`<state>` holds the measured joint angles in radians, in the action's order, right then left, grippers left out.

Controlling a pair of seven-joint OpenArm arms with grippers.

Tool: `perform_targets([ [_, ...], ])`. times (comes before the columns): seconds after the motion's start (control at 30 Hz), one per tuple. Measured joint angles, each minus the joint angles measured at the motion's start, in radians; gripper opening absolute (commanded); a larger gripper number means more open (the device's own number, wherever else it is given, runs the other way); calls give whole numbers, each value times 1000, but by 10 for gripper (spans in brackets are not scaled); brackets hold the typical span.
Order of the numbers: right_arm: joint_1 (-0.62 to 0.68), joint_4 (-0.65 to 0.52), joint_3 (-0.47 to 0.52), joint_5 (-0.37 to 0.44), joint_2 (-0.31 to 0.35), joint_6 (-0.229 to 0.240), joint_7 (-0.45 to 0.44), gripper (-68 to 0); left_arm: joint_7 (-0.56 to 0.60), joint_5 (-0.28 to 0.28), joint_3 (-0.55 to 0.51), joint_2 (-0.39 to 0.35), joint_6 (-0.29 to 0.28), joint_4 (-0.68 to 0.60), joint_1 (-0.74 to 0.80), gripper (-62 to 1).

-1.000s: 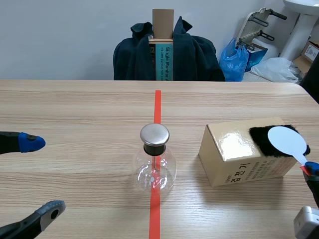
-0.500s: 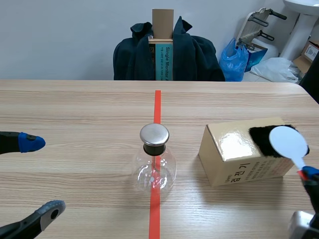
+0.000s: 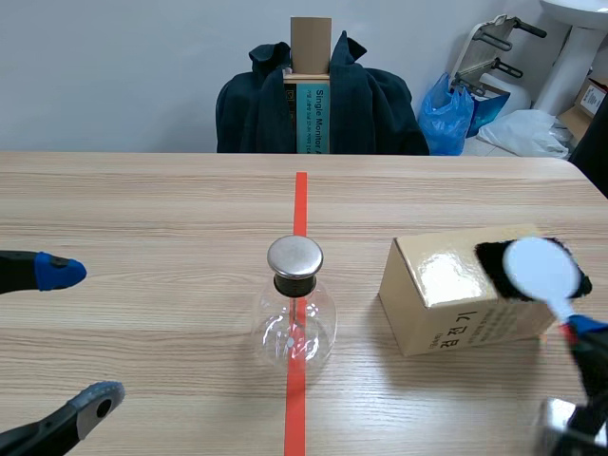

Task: Do the electroscope experiment.
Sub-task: 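Rub the plate on the fur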

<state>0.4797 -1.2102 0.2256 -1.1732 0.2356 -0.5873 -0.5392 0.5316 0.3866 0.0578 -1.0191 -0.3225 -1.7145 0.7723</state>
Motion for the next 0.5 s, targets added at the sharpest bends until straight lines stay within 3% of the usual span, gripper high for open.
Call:
perform_targets([
  [0.03, -3, 0, 8, 5, 6, 11, 6, -669, 0, 0, 0, 0, 0, 0, 0, 14],
  [0.1, -5, -1, 23, 4, 22, 35, -154, -669, 0, 0, 0, 0, 0, 0, 0, 14],
  [0.17, -5, -1, 20, -3, 22, 24, -287, -669, 0, 0, 0, 0, 0, 0, 0, 14],
  [0.2, -5, -1, 13, -13, 16, 6, -287, -669, 0, 0, 0, 0, 0, 0, 0, 14],
  [0.23, -5, -3, 6, -13, 8, -3, -232, -669, 0, 0, 0, 0, 0, 0, 0, 14],
  [0.3, -5, -9, 1, -2, -4, 6, -35, -669, 0, 0, 0, 0, 0, 0, 0, 14],
  [0.33, -6, -12, 4, 15, 1, 16, -5, -669, 0, 0, 0, 0, 0, 0, 0, 14],
  [0.4, -11, -13, 21, 17, 23, 51, -130, -669, 1, 0, 0, 0, 0, 0, 0, 14],
  [0.47, -11, -14, 20, 10, 33, 45, -286, -669, 0, 0, 0, 0, 0, 0, 0, 14],
  [0.5, -13, -14, 14, 0, 27, 44, -294, -669, 0, 0, 0, 0, 0, 0, 0, 14],
])
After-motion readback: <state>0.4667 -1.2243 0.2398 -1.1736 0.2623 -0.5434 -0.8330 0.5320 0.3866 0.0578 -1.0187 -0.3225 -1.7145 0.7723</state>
